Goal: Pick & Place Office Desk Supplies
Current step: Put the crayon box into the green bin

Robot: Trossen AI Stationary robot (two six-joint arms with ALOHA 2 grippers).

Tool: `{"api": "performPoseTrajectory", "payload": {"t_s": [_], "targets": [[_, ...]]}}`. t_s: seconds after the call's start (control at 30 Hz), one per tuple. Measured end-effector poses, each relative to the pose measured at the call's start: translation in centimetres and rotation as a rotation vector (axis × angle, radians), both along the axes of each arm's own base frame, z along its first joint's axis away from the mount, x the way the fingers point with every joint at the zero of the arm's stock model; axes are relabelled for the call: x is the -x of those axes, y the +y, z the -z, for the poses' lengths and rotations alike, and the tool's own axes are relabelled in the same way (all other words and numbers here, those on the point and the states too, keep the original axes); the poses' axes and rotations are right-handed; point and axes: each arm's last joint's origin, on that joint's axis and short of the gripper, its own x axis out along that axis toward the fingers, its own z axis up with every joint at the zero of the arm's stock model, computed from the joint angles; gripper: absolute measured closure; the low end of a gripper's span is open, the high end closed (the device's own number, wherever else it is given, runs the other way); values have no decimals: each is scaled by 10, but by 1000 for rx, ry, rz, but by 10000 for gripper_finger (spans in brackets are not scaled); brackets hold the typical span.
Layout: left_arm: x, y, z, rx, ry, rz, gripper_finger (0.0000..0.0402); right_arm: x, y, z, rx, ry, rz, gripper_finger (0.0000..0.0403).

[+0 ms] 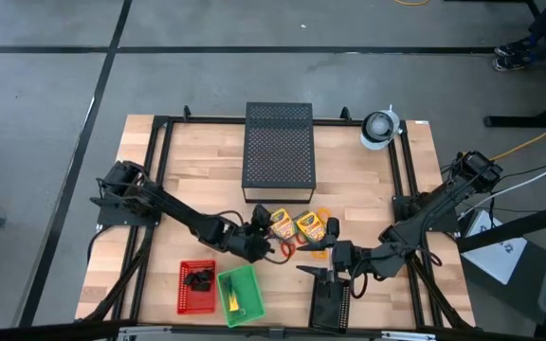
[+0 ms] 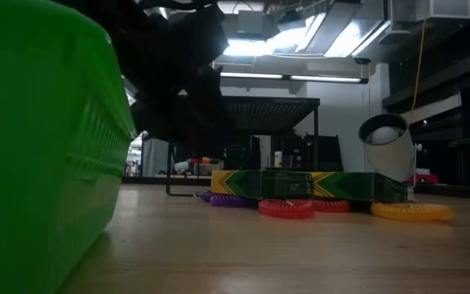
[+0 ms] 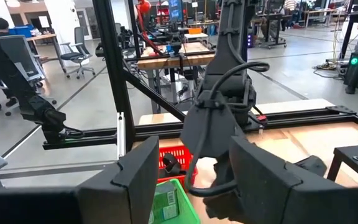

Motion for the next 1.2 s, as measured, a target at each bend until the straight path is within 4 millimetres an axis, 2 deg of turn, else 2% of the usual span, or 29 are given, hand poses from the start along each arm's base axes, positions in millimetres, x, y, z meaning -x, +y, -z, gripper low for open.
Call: {"api": "performPoseTrajectory", "payload": {"t_s": [0.2,0.53,0.63,0.77,0.97,1.2], "targets": [[-2,7,0,0,-1,-24,184,0,0,0,-6,-1,0,207],[-5,20,6,51,12,-95,183,0,0,0,-31,-1,1,207],[-4,25,13,103,16,-115,183,0,0,0,-34,-1,-1,207],[8,30,33,80,4,-129,189,0,0,0,-35,0,-2,207],[21,22,47,44,-54,-80,192,0,0,0,-31,1,-13,207],[21,19,50,28,-78,-49,192,0,0,0,-27,1,-13,207]]}}
